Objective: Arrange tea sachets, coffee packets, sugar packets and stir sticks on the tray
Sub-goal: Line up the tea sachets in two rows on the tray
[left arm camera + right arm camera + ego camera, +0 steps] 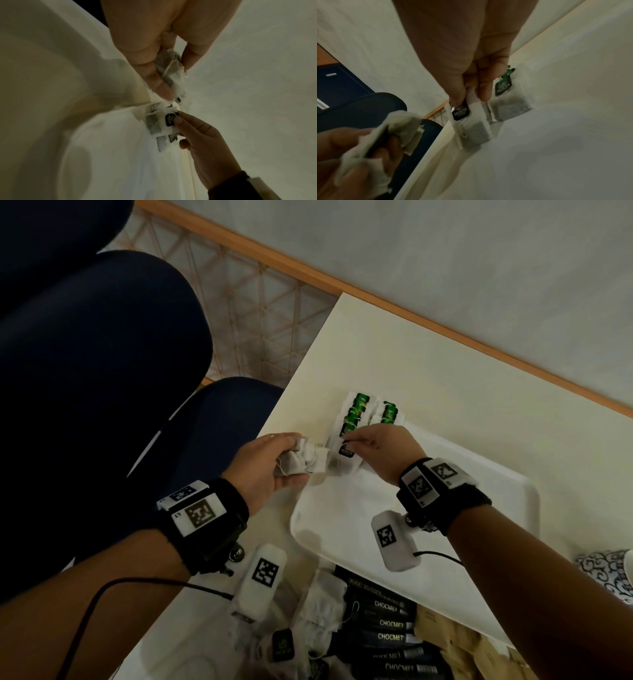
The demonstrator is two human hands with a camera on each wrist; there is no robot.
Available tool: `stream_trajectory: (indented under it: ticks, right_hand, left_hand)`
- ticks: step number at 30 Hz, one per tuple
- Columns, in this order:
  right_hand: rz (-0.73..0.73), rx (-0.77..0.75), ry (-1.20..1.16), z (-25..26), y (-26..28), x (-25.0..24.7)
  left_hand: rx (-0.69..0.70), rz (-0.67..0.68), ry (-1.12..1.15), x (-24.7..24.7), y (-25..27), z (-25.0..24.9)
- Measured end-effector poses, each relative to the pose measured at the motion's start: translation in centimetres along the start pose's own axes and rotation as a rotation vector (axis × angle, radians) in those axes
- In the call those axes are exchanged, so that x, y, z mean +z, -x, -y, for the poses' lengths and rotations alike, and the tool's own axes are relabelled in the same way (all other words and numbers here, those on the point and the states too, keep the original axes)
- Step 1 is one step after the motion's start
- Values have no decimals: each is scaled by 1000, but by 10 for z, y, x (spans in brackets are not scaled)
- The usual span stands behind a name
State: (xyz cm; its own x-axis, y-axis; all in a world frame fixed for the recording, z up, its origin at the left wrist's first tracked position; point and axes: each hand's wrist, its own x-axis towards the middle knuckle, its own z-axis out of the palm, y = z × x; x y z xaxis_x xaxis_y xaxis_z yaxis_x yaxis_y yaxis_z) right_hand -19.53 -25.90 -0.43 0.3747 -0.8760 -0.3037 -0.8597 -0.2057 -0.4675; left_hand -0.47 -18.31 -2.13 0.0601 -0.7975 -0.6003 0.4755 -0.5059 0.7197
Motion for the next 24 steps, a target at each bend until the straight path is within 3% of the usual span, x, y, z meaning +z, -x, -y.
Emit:
stream_trajectory:
  ticks: [6,9,13,18,24]
  right_hand:
    - [-99,-22,-1,-2,-10,0]
    - [-219,-77,-65,-6,-2,0]
    - [-275,-308,-171,1,36,1]
    - [-263,-556,3,-2,74,19]
    - [-343,-485,82,-4,83,29]
  left_hand:
    - [-75,45,-53,4,3,6]
    - [-97,79,-64,10,5,9]
    - [-107,142,-48,19,9,11]
    - [-165,254,-51,34,18,16]
    - [-220,302,-56,44,26,24]
